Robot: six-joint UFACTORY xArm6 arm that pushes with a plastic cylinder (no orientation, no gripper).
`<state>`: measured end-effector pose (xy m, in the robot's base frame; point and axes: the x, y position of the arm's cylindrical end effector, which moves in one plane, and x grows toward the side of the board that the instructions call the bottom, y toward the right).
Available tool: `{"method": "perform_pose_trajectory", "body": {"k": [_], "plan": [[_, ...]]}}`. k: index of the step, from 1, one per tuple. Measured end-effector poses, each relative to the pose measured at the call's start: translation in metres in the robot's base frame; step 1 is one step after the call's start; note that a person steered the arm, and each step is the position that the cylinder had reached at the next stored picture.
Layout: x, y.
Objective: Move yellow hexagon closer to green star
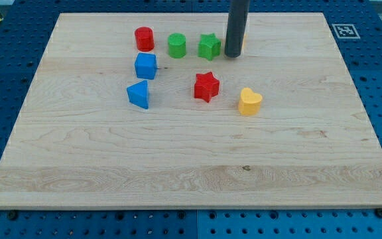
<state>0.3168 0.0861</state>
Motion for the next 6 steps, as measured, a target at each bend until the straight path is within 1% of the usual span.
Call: {"method": "perform_pose_trajectory", "body": {"k": [1,2,3,4,5,6], "plan": [[-0.001,0.017],[0.0,0.069],[-0.013,0.127],[-0.046,0.109],[-0.065,0.062],[-0.065,0.051]]}}
